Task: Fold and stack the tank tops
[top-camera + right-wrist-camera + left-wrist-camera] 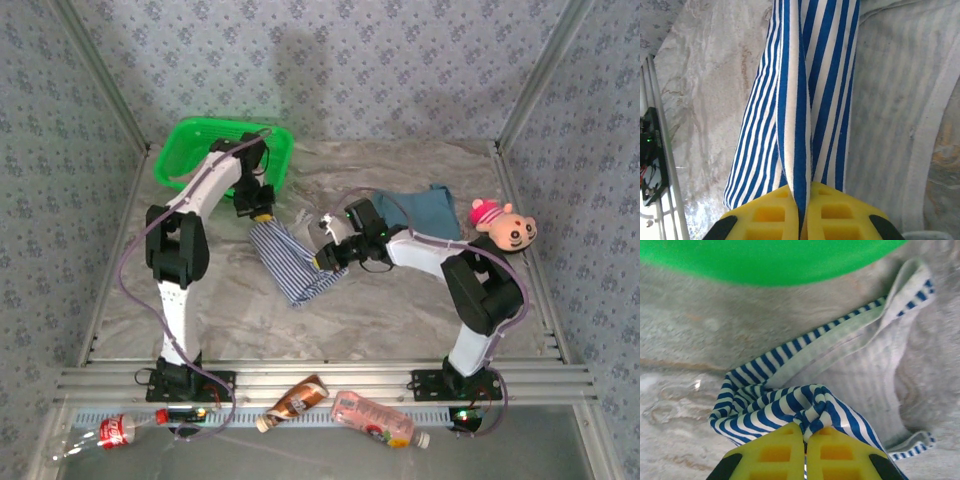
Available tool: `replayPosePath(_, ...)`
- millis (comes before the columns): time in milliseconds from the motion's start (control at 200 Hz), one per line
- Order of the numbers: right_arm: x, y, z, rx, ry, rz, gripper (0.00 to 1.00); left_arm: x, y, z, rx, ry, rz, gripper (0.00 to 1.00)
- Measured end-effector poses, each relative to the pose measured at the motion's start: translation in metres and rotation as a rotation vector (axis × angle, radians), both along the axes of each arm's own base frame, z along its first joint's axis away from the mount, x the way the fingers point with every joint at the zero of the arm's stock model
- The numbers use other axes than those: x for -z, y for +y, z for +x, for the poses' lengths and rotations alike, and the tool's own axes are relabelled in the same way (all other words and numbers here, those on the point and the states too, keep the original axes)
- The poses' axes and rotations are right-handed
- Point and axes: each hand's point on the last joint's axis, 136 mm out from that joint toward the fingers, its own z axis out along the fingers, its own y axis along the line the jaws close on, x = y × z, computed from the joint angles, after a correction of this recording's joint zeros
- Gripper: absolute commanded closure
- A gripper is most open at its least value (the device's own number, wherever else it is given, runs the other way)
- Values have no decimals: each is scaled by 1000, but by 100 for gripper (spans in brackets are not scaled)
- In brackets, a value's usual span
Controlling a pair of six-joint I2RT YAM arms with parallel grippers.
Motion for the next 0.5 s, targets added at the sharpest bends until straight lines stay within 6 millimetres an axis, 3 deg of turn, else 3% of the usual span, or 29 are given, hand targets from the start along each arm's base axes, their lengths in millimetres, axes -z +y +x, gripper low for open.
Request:
replayPosePath(185,7,-13,6,37,-16,-35,92,-3,-23,13,24,-23,-38,91)
replayPosePath(390,18,-30,11,89,-28,-92,87,22,-43,24,48,6,-52,90)
replayPosePath(500,27,-42,17,142,-32,-135,81,33,-51,30,53,13,-55,79)
